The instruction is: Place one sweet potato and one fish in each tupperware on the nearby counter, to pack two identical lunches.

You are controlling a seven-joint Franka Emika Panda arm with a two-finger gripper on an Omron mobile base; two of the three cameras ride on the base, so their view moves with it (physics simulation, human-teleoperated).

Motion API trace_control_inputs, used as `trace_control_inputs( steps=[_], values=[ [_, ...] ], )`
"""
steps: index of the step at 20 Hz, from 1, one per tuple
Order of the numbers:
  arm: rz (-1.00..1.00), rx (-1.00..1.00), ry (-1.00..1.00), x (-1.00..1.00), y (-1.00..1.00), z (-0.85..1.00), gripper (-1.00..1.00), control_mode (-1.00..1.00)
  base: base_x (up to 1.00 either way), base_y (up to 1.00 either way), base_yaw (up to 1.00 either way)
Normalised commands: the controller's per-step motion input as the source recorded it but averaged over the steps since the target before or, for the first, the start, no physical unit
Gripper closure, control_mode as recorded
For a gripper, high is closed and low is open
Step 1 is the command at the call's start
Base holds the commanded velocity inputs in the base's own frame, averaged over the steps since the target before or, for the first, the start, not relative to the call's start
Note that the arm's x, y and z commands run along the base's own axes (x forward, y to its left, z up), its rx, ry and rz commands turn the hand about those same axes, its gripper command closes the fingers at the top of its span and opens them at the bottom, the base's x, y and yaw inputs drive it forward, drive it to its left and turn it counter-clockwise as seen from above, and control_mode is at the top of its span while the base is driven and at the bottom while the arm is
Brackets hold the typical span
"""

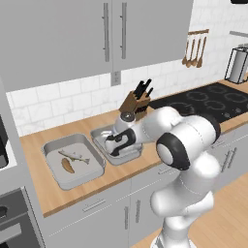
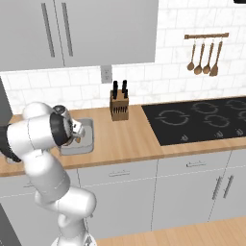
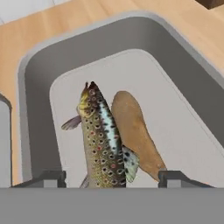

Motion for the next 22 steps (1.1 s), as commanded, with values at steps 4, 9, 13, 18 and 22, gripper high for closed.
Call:
trace_control_inputs(
  steps=[4, 9, 13, 18, 22],
  values=[
    [-0.08, 0.00, 0.05, 0.04, 0.10, 0.59, -1.00, -1.00, 0.00, 0.00, 0.00],
    [-0.10, 0.10, -0.25, -0.99, -0.78, 0.75, -1.00, -1.00, 0.00, 0.00, 0.00],
    [-0.09, 0.23, -0.38, -1.00, -1.00, 0.92, -1.00, -1.00, 0.00, 0.00, 0.00],
    [-0.09, 0.26, -0.44, -1.00, -0.99, 1.00, -1.00, -1.00, 0.00, 0.00, 0.00],
    [-0.10, 0.26, -0.49, -1.00, -0.85, 1.00, -1.00, -1.00, 0.00, 0.00, 0.00]
  ],
)
